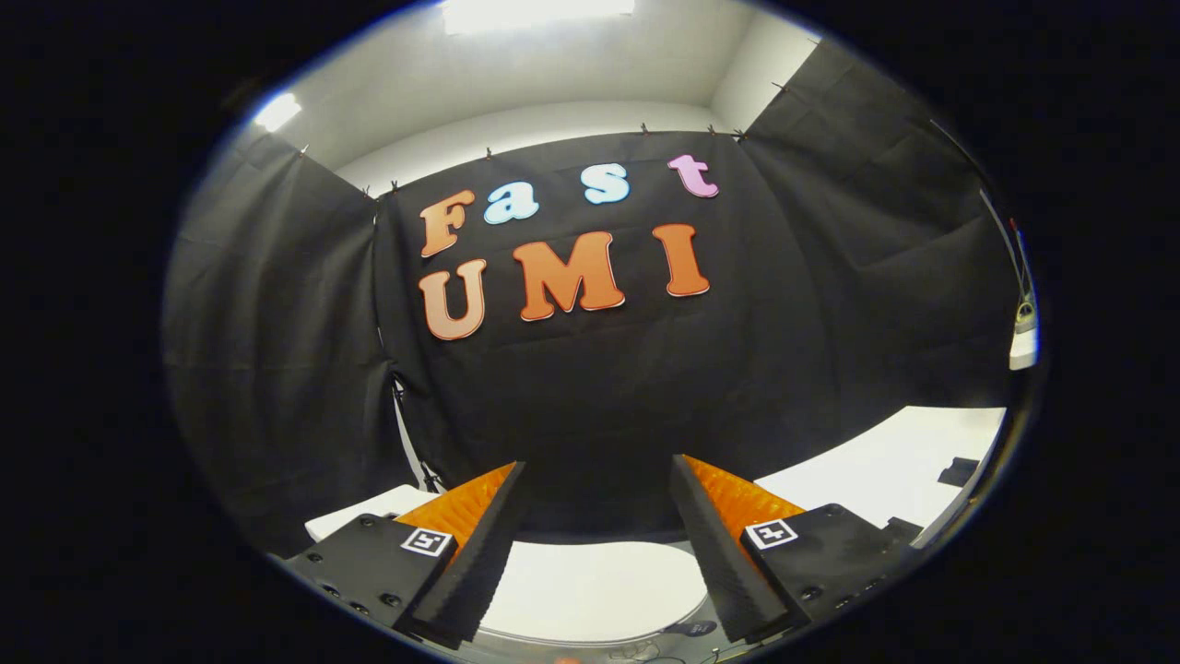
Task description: Open the toilet lid.
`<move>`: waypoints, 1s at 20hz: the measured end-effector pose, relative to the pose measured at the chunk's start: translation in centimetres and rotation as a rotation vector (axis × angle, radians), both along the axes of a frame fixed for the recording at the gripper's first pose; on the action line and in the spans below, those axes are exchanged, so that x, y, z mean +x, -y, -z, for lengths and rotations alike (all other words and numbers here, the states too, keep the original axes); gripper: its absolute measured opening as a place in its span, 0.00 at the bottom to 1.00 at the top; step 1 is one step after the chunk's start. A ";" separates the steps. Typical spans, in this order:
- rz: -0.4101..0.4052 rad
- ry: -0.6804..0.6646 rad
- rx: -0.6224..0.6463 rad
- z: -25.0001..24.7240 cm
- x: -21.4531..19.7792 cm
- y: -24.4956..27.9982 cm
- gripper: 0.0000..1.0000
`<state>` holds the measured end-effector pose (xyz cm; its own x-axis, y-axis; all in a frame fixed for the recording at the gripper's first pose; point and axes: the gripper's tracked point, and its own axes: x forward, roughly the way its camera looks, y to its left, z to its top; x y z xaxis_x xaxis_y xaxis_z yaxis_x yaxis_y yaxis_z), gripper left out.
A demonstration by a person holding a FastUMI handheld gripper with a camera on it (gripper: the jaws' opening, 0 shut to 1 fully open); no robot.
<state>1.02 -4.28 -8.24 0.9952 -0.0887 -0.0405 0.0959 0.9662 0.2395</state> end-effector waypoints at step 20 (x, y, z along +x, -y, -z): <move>0.268 -0.149 0.420 23.5 -3.4 6.5 0.99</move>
